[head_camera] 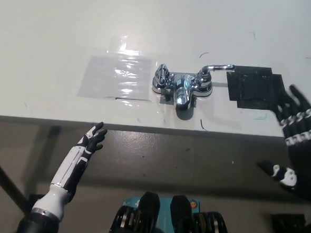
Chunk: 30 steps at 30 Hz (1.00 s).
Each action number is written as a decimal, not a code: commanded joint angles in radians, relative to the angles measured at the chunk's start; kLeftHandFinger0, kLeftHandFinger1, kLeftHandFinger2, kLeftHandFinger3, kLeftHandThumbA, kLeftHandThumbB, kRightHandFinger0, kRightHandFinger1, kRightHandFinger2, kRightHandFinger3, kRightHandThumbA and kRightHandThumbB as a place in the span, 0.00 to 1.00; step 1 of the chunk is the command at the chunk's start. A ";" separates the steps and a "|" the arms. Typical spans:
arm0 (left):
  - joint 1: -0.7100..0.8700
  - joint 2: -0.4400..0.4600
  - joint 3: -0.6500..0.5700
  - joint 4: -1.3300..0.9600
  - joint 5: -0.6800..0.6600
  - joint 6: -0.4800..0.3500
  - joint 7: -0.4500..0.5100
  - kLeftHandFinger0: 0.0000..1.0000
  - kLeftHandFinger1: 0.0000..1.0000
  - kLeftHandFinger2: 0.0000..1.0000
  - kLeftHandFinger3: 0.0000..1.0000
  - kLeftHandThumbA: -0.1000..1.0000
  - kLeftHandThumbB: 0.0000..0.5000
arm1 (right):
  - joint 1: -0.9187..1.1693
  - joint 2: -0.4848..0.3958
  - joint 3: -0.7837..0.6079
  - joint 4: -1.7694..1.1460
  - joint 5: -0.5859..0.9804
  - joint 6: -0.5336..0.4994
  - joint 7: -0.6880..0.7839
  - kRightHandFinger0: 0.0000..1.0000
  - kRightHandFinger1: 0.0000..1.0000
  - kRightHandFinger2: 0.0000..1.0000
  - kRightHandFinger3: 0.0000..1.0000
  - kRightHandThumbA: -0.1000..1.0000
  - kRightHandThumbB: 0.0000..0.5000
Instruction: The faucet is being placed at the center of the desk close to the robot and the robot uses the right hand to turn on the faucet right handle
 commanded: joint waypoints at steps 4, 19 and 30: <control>0.022 0.003 0.000 -0.048 -0.024 -0.033 -0.016 1.00 1.00 1.00 1.00 1.00 0.20 | 0.035 -0.028 0.056 0.112 -0.071 -0.151 -0.046 1.00 1.00 1.00 1.00 1.00 0.58; 0.096 0.000 -0.019 -0.049 -0.025 -0.073 -0.019 1.00 1.00 1.00 1.00 1.00 0.23 | 0.102 -0.085 0.151 0.317 -0.179 -0.247 -0.114 1.00 1.00 1.00 1.00 1.00 0.36; 0.105 0.002 -0.021 -0.037 -0.025 -0.076 -0.019 1.00 1.00 1.00 1.00 1.00 0.25 | 0.107 -0.086 0.188 0.347 -0.183 -0.196 -0.144 1.00 1.00 1.00 1.00 1.00 0.38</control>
